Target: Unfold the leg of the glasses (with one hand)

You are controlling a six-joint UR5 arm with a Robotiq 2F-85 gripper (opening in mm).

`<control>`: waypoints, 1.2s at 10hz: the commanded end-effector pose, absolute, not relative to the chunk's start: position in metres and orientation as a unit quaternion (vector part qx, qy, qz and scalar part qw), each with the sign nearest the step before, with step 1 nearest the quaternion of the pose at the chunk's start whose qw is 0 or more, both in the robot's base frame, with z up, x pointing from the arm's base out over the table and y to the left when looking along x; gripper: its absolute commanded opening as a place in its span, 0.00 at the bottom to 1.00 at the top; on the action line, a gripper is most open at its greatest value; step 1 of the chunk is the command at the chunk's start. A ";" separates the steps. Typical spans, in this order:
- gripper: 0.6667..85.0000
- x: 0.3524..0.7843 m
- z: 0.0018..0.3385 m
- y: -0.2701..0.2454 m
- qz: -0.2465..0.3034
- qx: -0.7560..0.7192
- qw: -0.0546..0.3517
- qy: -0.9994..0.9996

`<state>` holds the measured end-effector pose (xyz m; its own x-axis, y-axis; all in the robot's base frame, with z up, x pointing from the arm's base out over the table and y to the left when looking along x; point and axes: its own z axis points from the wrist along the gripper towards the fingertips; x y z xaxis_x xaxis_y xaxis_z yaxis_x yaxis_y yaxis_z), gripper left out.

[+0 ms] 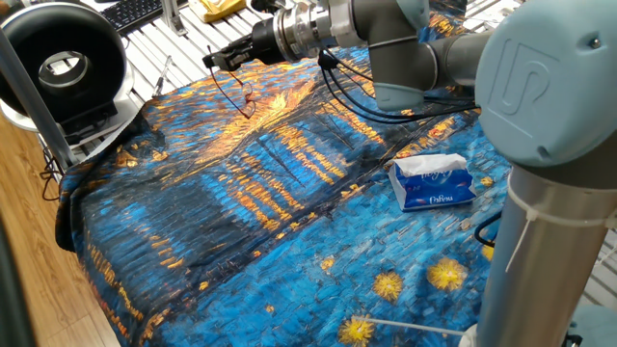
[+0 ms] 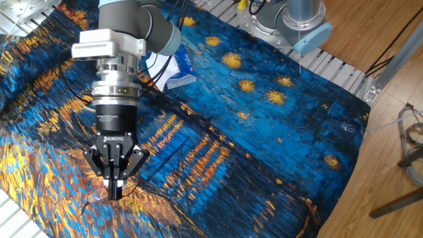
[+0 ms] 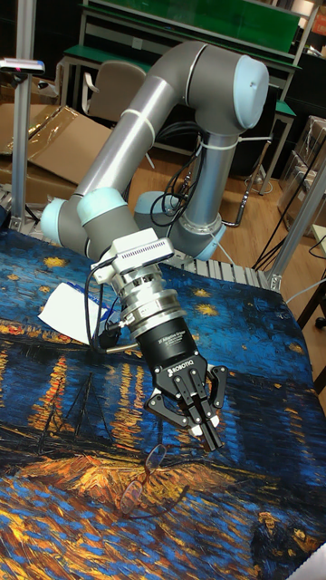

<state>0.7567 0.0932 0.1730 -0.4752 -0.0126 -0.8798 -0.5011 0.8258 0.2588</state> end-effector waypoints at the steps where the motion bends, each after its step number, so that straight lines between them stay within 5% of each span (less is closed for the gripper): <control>1: 0.00 0.756 0.163 0.082 0.249 -0.156 0.496 0.817; 8: 0.01 0.757 0.160 0.083 0.254 -0.156 0.502 0.812; 9: 0.04 0.755 0.158 0.084 0.255 -0.161 0.500 0.812; 12: 0.34 0.750 0.156 0.091 0.260 -0.182 0.496 0.808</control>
